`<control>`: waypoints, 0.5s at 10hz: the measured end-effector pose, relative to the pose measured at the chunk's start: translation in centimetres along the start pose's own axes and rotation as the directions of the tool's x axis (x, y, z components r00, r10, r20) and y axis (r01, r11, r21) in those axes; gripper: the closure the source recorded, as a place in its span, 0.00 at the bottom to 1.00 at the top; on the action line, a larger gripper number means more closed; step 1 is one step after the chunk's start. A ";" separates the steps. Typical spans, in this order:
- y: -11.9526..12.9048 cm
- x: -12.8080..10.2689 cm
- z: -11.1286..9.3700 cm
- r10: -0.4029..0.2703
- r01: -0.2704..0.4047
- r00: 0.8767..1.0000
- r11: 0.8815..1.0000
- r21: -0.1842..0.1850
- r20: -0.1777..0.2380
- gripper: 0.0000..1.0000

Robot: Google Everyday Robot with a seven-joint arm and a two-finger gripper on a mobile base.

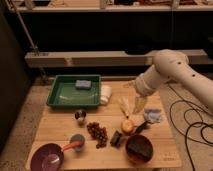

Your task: Wipe tray with sponge

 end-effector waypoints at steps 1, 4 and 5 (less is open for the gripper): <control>-1.7 -0.7 0.2 -0.014 0.014 1.000 1.000 0.013 0.007 0.20; -9.4 -1.7 0.9 -0.042 0.041 0.999 0.997 0.061 0.028 0.20; -12.1 -2.0 1.3 -0.052 0.050 0.998 0.996 0.079 0.028 0.20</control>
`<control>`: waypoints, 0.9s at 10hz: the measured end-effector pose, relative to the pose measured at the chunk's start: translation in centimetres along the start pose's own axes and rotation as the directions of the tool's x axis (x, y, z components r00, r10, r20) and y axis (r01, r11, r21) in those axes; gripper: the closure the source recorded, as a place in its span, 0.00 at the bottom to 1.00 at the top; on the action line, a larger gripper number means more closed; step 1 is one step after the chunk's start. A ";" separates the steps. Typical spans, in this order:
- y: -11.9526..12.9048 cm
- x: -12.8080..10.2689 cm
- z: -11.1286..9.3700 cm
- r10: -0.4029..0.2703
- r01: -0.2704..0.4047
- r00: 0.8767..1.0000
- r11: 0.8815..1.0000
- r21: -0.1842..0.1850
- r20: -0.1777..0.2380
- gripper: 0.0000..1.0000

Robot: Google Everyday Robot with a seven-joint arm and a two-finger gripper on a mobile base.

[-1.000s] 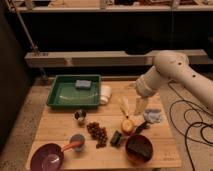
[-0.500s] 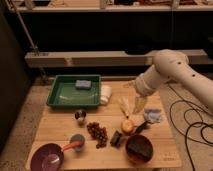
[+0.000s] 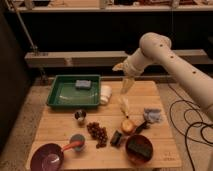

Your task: Wipe tray with sponge

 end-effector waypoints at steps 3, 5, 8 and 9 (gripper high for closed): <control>-7.6 -1.1 2.2 -0.042 0.041 0.999 0.998 0.051 0.016 0.20; -10.7 -2.8 4.0 -0.077 0.075 0.996 0.995 0.063 0.035 0.20; -12.1 -8.0 8.5 -0.120 0.118 0.992 0.991 0.063 0.043 0.20; -11.8 -10.0 10.7 -0.120 0.118 0.992 0.991 0.059 0.036 0.20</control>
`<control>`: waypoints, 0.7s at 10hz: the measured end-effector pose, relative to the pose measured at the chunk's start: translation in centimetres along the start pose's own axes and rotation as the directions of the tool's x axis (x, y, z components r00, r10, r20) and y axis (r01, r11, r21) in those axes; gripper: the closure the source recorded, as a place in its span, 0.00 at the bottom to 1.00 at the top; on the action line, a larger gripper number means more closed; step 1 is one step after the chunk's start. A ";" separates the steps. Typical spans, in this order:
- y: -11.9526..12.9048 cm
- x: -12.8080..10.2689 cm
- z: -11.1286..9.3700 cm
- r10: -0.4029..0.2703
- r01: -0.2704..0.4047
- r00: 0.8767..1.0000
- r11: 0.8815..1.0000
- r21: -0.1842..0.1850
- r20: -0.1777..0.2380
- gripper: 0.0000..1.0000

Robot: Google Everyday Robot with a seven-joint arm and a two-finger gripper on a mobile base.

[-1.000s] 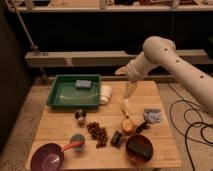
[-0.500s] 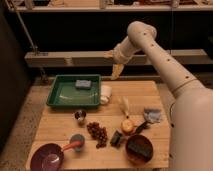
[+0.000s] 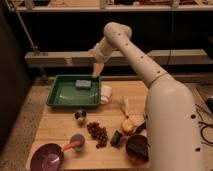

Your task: Wipe tray with sponge

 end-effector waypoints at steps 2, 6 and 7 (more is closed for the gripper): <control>0.2 -1.1 1.9 0.006 -0.006 1.000 1.000 -0.014 -0.004 0.20; 0.2 -1.1 1.8 0.007 -0.007 1.000 1.000 -0.014 -0.004 0.20; 0.2 -0.9 1.8 0.008 -0.008 1.000 1.000 -0.014 -0.006 0.20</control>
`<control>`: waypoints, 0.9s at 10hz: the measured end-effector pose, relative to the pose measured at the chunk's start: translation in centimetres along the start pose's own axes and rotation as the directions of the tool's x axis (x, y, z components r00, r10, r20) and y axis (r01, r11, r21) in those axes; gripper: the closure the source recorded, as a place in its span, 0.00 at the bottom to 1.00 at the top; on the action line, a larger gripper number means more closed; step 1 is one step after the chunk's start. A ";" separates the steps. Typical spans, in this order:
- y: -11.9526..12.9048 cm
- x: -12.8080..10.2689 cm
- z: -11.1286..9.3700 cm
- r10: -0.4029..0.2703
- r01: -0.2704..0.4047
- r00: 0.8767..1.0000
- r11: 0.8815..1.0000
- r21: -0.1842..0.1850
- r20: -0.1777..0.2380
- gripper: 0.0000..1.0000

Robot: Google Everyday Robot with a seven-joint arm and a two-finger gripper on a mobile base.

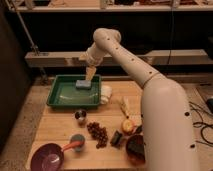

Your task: Wipe tray with sponge

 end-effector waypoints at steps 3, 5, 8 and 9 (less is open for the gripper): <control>1.1 0.5 0.4 -0.018 0.018 0.999 0.999 -0.027 -0.029 0.20; 2.7 1.6 2.4 -0.015 0.011 0.999 0.997 -0.072 -0.050 0.20; 6.0 4.7 6.8 0.012 -0.023 0.996 0.992 -0.125 -0.087 0.20; 7.0 5.6 8.2 0.031 -0.042 0.995 0.990 -0.133 -0.090 0.20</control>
